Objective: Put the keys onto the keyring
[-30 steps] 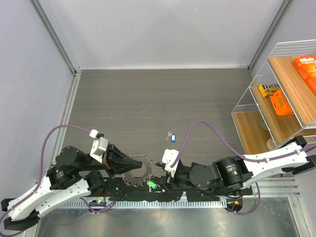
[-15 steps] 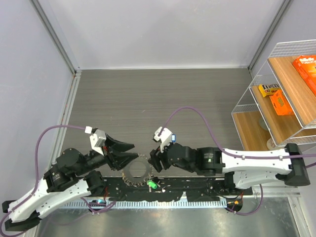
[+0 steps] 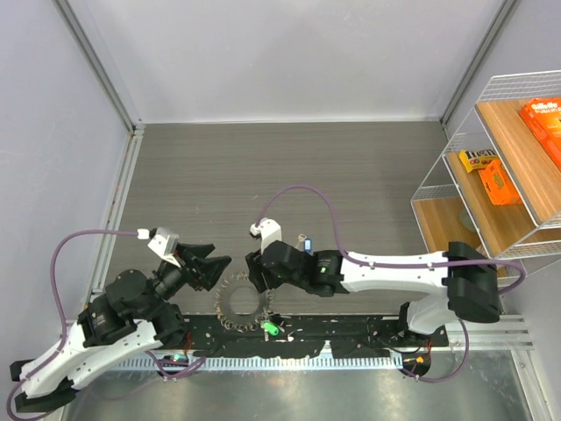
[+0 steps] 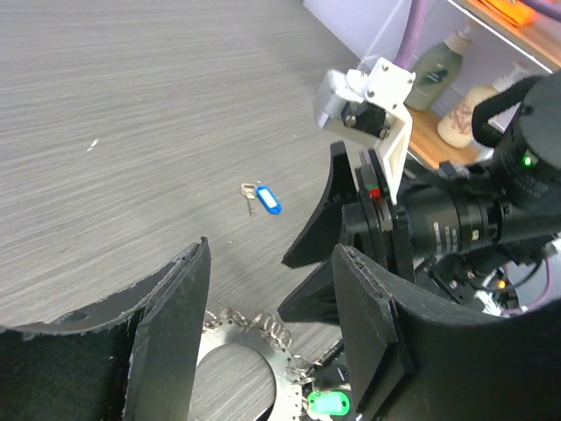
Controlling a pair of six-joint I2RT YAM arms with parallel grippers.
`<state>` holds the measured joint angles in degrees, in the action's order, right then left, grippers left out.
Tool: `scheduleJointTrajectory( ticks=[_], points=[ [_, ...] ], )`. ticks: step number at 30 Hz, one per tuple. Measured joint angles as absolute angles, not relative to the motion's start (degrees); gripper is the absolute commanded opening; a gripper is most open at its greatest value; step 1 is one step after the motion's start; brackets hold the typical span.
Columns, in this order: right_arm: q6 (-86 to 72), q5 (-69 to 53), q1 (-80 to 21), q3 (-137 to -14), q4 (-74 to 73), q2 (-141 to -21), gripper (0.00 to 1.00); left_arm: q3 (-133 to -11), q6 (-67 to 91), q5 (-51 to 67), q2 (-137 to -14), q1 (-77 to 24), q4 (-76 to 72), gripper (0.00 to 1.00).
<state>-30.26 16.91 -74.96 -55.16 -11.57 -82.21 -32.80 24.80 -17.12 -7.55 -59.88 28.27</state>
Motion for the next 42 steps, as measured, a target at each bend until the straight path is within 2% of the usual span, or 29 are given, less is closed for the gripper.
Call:
scheduleJointTrajectory(
  ticks=[9,19,30,39,42],
  points=[
    [-32.75,16.27,-74.11,-58.30,-7.99,-90.89,0.57,-29.43,25.32,-24.99,-0.82,-59.88,29.89,0.69],
    [-33.10,15.68,-71.22,-60.69,-6.17,-95.42,0.56,-21.85,25.10,-27.68,-0.58,-59.88,29.36,0.68],
    [-32.80,14.24,-71.13,-62.76,-4.23,-99.15,0.43,-14.87,25.15,-31.99,-0.58,-59.88,29.85,0.66],
    [-32.71,14.81,-71.11,-62.70,-2.79,-99.50,0.43,-13.80,25.34,-37.80,-0.58,-59.88,29.95,0.66],
    [-32.80,14.94,-70.91,-61.76,-2.31,-99.68,0.47,-13.80,25.61,-39.33,-0.58,-59.88,30.17,0.66]
  ],
)
